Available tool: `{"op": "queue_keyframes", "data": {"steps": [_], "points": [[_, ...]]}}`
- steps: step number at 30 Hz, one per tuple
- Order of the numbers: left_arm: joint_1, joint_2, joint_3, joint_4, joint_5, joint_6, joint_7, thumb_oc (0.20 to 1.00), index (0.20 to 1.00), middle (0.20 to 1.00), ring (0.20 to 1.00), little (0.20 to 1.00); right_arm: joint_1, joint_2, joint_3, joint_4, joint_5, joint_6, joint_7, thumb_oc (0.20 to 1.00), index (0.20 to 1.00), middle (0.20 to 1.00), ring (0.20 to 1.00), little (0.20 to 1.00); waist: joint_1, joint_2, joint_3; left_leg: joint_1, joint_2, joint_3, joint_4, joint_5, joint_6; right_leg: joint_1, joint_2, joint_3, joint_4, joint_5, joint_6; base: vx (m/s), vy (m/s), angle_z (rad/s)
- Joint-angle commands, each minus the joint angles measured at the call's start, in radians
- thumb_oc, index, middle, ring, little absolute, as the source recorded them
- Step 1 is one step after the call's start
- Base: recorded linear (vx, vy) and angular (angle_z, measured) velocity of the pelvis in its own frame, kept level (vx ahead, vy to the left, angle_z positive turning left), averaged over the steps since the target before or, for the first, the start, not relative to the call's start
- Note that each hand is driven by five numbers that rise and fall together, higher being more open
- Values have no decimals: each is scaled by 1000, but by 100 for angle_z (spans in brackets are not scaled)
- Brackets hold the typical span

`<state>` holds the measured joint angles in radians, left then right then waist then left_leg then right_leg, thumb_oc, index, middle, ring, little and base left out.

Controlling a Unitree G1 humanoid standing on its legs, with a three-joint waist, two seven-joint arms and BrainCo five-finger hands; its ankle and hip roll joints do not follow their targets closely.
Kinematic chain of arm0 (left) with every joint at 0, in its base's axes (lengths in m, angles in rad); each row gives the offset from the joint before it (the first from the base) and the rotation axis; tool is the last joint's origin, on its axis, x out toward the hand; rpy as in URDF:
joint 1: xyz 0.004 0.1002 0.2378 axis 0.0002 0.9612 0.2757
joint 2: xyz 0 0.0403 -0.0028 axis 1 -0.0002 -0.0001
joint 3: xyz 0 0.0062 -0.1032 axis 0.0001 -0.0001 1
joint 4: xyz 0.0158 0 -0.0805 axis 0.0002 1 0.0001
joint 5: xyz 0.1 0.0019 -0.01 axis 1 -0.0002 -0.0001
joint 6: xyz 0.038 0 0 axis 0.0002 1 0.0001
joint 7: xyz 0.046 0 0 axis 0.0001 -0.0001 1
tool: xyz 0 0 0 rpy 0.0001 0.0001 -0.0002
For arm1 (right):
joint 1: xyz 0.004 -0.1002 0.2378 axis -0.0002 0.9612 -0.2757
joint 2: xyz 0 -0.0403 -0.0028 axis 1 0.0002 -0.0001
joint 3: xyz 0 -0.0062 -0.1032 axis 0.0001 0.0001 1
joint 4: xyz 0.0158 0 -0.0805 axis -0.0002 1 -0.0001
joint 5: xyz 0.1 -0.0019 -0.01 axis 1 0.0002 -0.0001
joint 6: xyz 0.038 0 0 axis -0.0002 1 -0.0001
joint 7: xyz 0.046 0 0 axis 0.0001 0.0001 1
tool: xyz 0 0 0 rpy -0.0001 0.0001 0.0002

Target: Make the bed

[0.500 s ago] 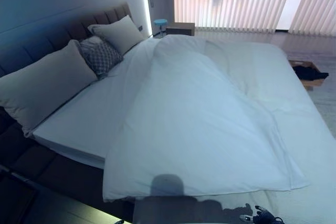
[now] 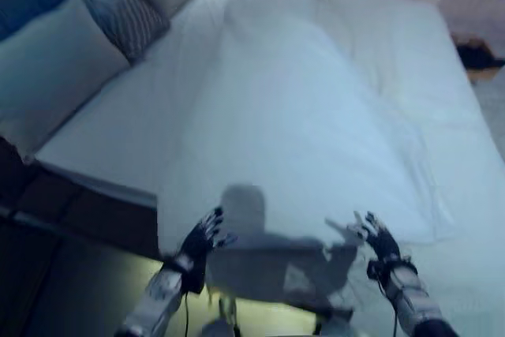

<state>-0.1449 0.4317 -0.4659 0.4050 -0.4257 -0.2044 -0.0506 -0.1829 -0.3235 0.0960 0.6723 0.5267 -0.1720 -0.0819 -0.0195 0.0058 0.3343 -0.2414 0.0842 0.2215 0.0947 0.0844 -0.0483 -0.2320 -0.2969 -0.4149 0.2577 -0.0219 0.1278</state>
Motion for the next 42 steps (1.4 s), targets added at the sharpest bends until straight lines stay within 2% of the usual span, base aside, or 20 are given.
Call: {"op": "queue_keyframes", "data": {"steps": [1, 6, 10, 13, 23, 27, 34, 42], "points": [[-77, -8, -32, -101, 49, -33, 47, 1000, 1000, 1000, 1000, 1000, -81, 8, 10, -88, 128, -58, -52, 1000, 1000, 1000, 1000, 1000, -21, -23, 97, -13, -2, 15, 156, -154, -9, -60, -16, -3, -19, 88, 62, -160, 1, 0], [-203, -28, -54, -185, 39, -45, 131, 1000, 1000, 1000, 1000, 1000, -169, 65, -1, -154, 310, -123, -90, 1000, 1000, 1000, 1000, 1000, -29, -28, 185, -202, 12, 23, 251, -160, -3, -240, -48, 12, 65, 82, 54, -164, -8, -2], [-259, -34, -61, -244, 56, -52, 198, 1000, 1000, 1000, 1000, 1000, -226, 92, 8, -175, 393, -165, -129, 1000, 1000, 1000, 1000, 1000, -25, -24, 186, -363, 18, 22, 314, -164, -1, -385, -72, 16, 127, 69, 44, -77, -29, 4], [-275, -41, -44, -273, 102, -45, 254, 1000, 1000, 1000, 1000, 1000, -199, 117, 14, -233, 436, -193, -133, 1000, 1000, 1000, 1000, 1000, -22, -24, 186, -431, 26, 24, 332, -163, -1, -449, -84, -1, 149, 67, 40, -13, -41, 4], [-311, -46, -66, -281, 142, -14, 350, 1000, 1000, 1000, 1000, 1000, -82, 201, -4, -279, 537, -265, -210, 1000, 1000, 1000, 1000, 1000, -44, -33, 186, -472, 23, 36, 341, -177, 5, -502, -94, 2, 147, 82, 38, 5, 1, 1], [-318, -39, -75, -289, 149, -3, 371, 1000, 1000, 1000, 1000, 1000, -64, 218, 25, -283, 567, -265, -226, 1000, 1000, 1000, 1000, 1000, -49, -37, 186, -482, 25, 49, 346, -180, 6, -515, -96, 10, 144, 88, 36, -7, 12, -5], [-323, -33, -101, -302, 155, 12, 427, 1000, 1000, 1000, 1000, 1000, -9, 250, 115, -311, 565, -276, -312, 1000, 1000, 1000, 1000, 1000, -62, -45, 186, -487, 29, 77, 341, -183, 6, -527, -102, 9, 127, 101, 37, 6, 19, -6], [-326, -21, -111, -312, 145, 14, 441, 1000, 1000, 1000, 1000, 1000, 13, 241, 153, -336, 581, -275, -304, 1000, 1000, 1000, 1000, 1000, -71, -55, 186, -494, 24, 93, 347, -193, 10, -534, -114, 12, 123, 111, 41, 2, 8, -6]]}}
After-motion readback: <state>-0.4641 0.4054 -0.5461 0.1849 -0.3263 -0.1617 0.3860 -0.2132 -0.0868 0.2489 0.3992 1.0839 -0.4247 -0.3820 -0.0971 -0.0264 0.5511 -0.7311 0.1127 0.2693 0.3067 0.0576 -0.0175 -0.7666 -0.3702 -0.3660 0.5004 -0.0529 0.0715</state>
